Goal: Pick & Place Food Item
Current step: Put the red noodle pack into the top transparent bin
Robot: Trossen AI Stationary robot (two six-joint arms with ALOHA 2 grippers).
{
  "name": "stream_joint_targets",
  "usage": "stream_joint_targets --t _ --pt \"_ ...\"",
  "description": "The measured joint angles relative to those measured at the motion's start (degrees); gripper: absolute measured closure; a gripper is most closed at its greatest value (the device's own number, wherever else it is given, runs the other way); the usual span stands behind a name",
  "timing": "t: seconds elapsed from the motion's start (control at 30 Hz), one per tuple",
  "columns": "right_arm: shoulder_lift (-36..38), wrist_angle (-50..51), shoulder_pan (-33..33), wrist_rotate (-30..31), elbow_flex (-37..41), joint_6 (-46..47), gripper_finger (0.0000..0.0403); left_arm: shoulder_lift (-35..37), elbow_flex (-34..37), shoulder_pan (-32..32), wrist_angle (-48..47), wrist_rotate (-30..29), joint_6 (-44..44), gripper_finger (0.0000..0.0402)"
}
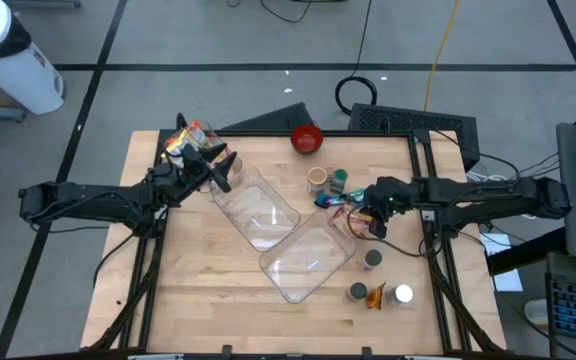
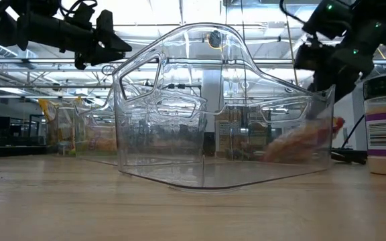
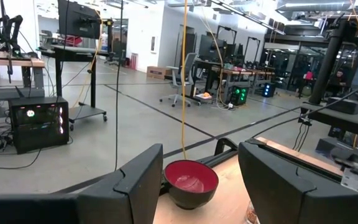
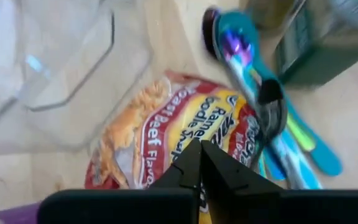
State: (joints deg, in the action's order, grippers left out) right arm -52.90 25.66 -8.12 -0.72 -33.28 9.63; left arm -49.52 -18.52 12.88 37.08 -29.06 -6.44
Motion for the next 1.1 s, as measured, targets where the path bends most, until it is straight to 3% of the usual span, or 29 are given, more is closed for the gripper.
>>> stream_joint_targets --t 0.4,0.67,0.8,1.0,1.1 --pt "13.12 -5.47 0.0 2.34 -0.11 -3.3 0.0403 0.01 0.0 0.01 0.0 0.02 0.0 0.0183" --pt "14.66 -6.07 0.0 2.17 -0.09 -2.06 0.04 0.01 0.0 0.01 0.0 0.13 0.02 0.0183" --pt "13.92 1.52 -0.68 2.87 -0.06 5.25 0.036 0.0 0.0 0.02 0.0 0.15 0.0 0.0183" --pt "14.58 18.13 -6.21 6.59 -0.02 28.4 0.0262 0.01 0.0 0.0 0.0 0.6 0.0 0.0183" --pt "14.58 22.44 -7.59 6.67 0.07 32.55 0.0222 0.0 0.0 0.02 0.0 0.59 0.02 0.0183"
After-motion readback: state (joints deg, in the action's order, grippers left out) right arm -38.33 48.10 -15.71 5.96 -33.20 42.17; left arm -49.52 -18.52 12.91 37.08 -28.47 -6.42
